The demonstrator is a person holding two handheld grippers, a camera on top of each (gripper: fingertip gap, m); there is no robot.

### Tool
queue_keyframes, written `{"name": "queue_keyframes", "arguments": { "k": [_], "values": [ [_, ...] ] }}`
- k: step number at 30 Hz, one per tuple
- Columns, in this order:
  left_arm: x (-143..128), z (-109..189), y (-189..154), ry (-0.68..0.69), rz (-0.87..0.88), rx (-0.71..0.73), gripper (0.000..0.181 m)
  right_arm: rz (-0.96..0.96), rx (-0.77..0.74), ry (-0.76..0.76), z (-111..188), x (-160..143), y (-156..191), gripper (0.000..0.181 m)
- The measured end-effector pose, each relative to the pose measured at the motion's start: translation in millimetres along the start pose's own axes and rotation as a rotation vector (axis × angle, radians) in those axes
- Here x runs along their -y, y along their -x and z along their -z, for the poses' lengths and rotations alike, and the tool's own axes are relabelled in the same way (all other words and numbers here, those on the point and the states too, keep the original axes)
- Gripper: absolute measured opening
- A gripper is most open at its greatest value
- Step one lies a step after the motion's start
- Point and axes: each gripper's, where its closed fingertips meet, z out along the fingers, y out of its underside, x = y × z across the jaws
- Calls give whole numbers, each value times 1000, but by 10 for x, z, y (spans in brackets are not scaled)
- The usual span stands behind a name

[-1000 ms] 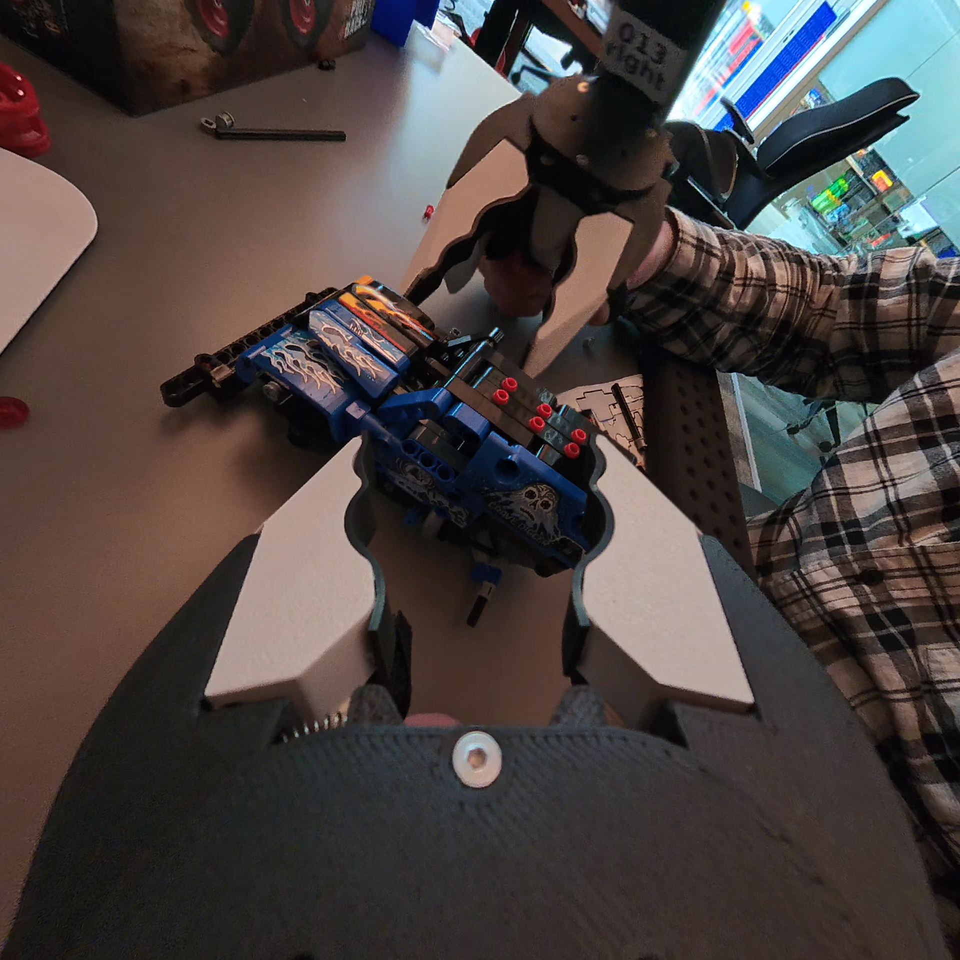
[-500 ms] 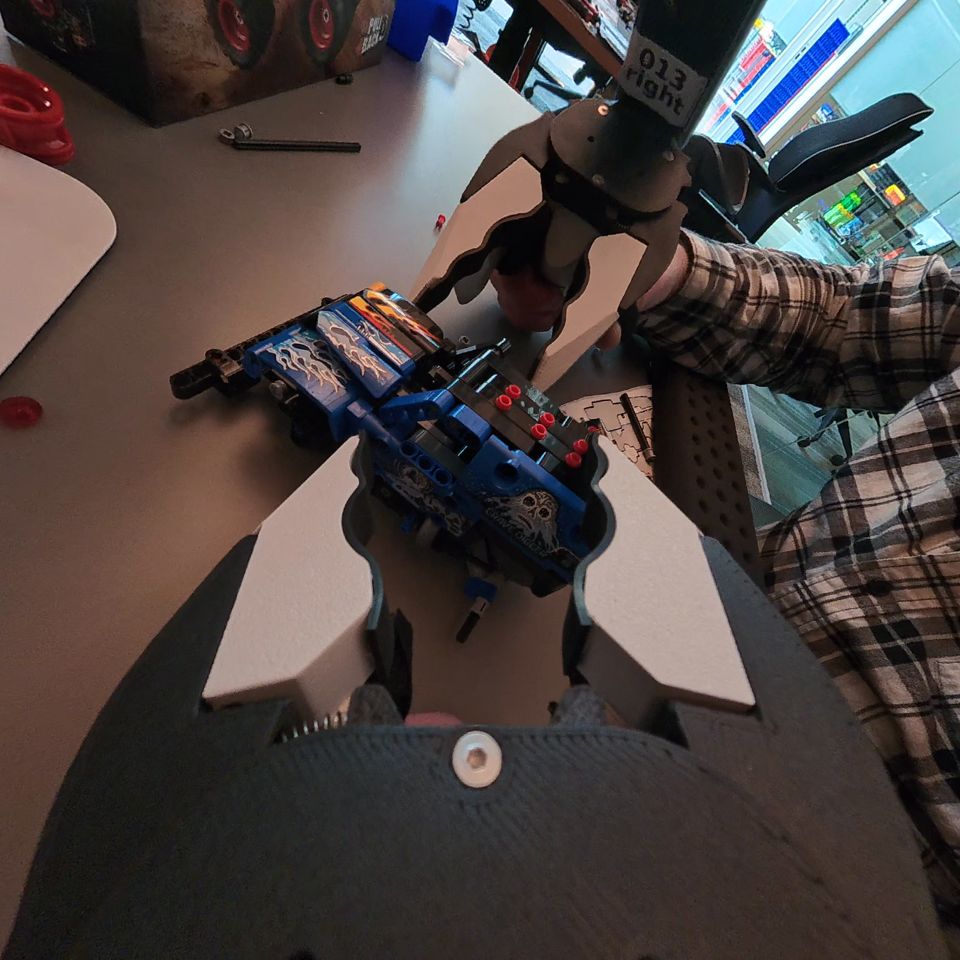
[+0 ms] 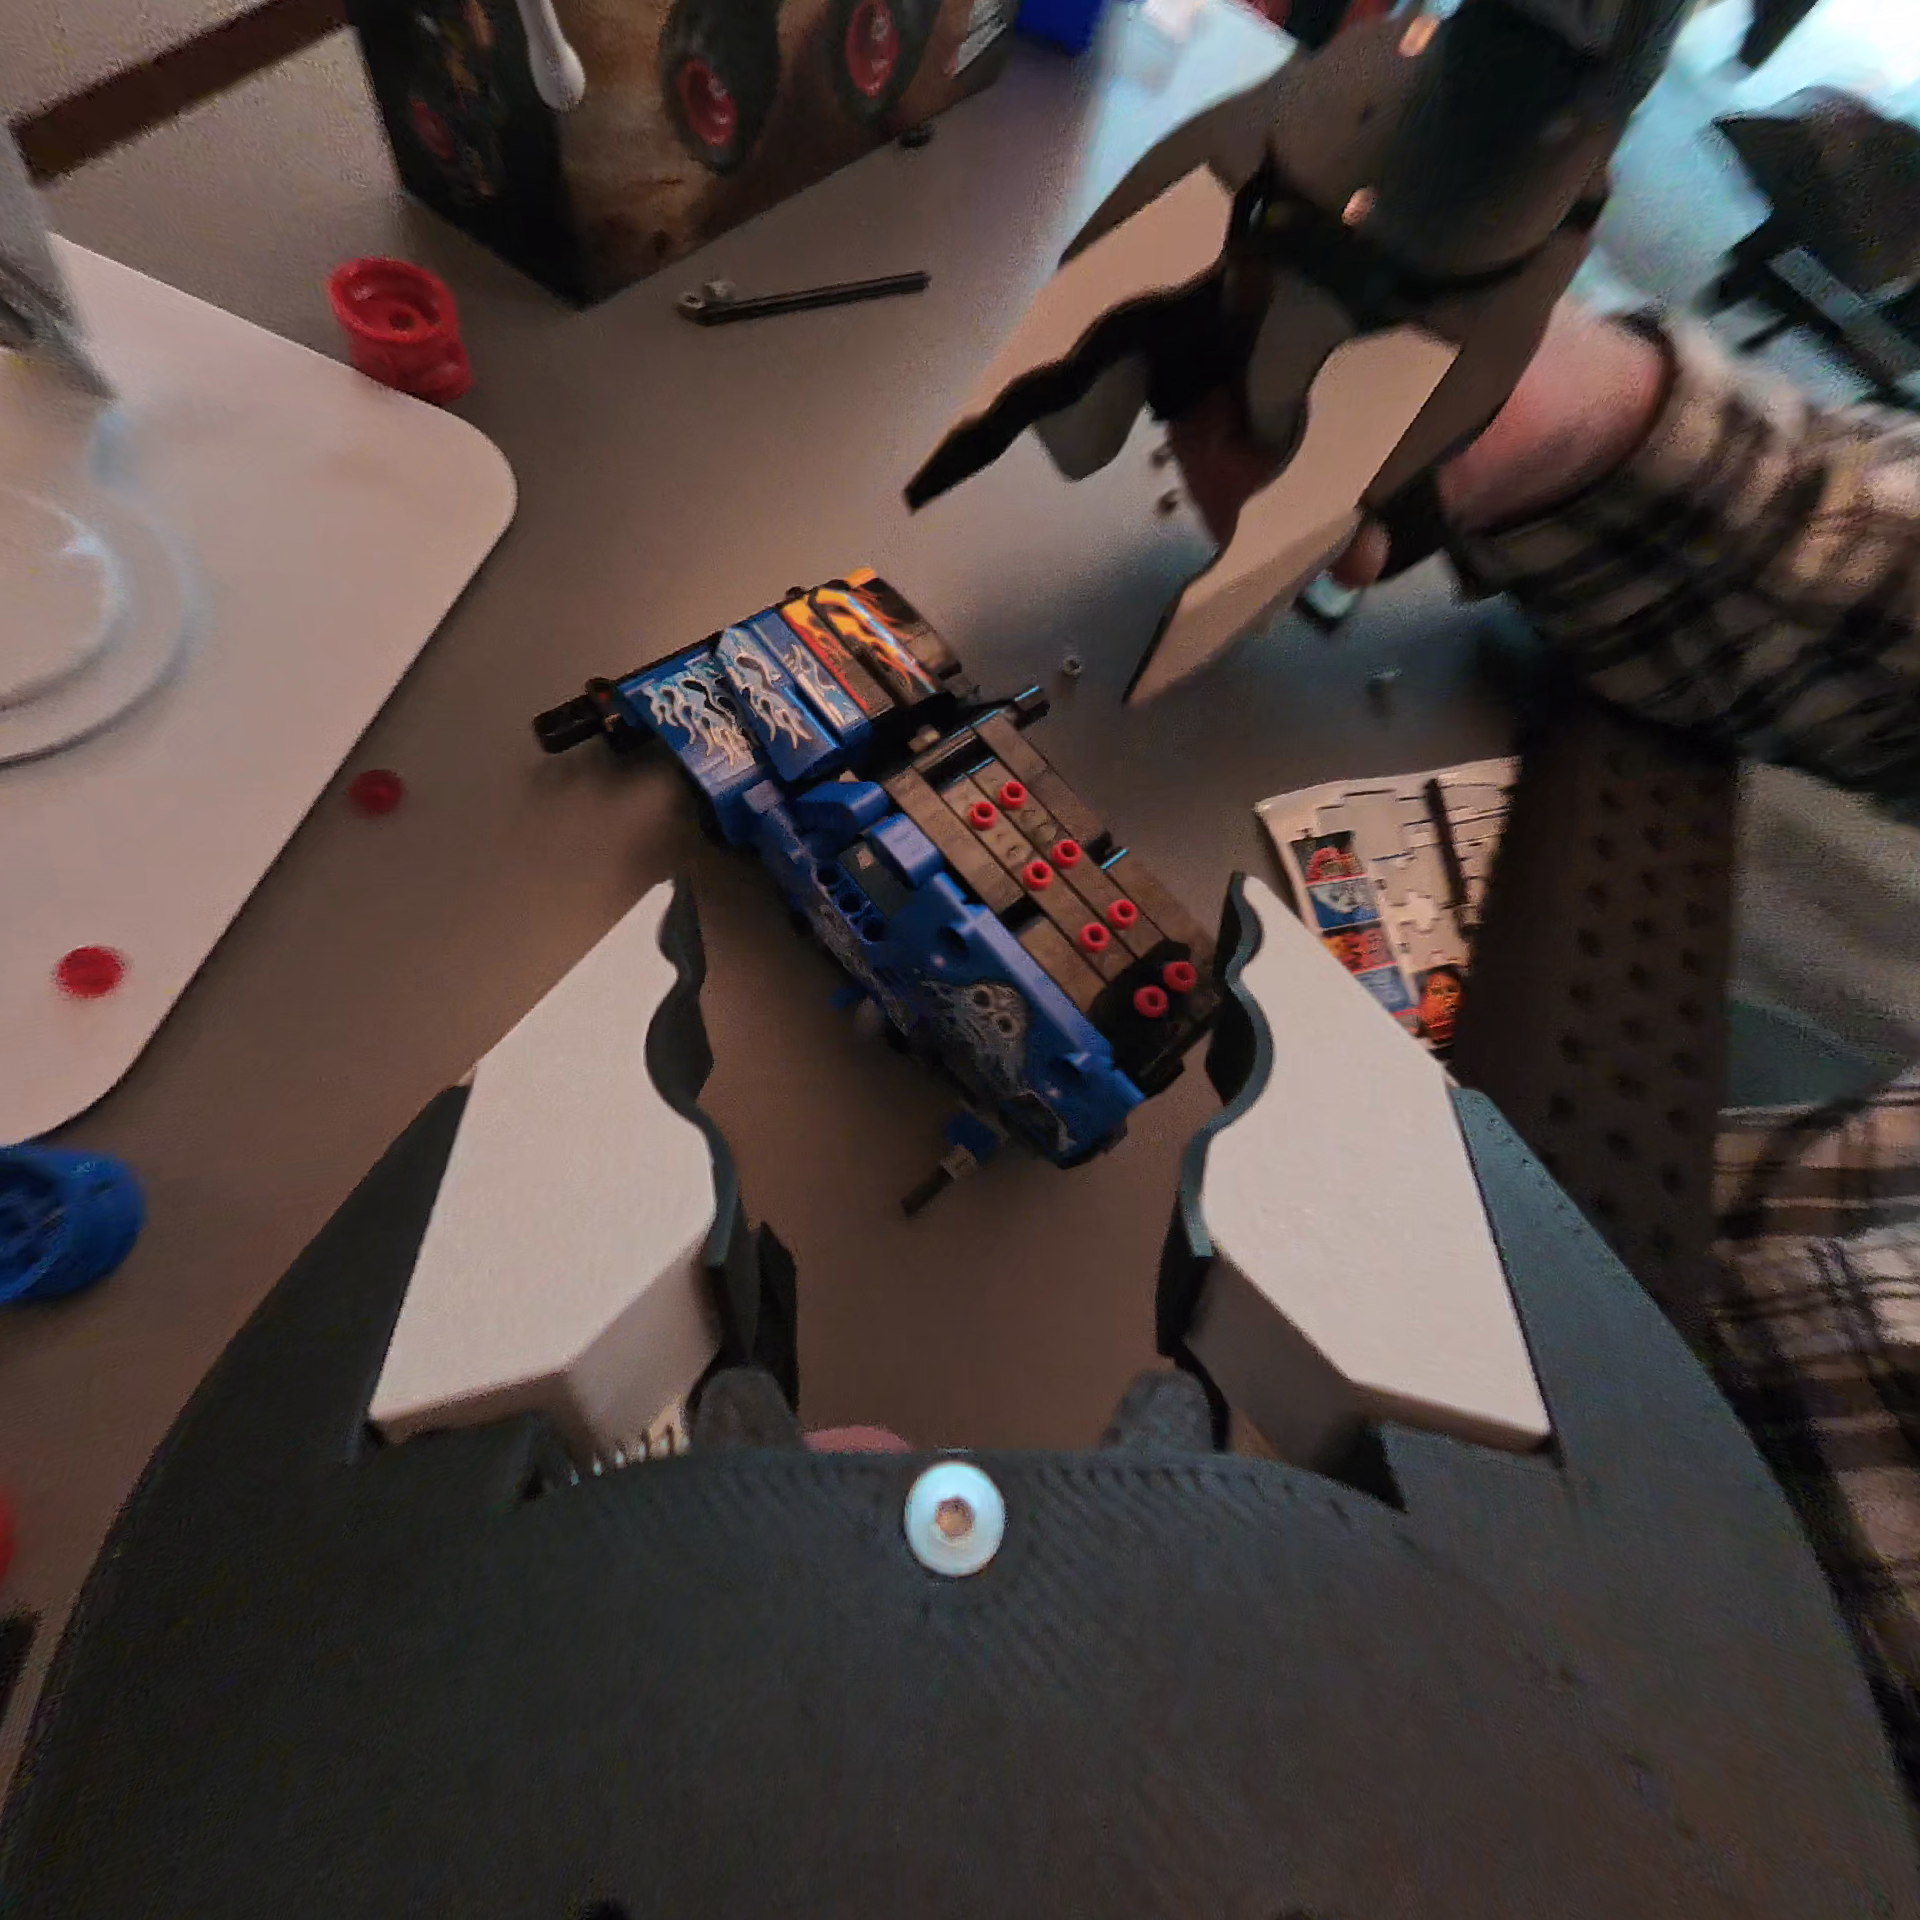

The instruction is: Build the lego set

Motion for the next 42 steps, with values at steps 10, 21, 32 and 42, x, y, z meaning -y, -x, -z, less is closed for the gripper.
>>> {"name": "queue_keyframes", "arguments": {
  "k": [10,21,32,42],
  "values": [
    [-294,-147,-187,224,-234,146,76,178,9,-3,173,10,-4,25],
    [-245,-170,-207,373,-445,-31,94,374,51,-81,-47,264,328,58],
    [-188,-364,-155,252,-480,42,74,257,181,-37,-208,190,369,51],
    [-164,-393,-111,222,-496,60,71,237,290,-6,-224,159,583,8]
  ]
}}
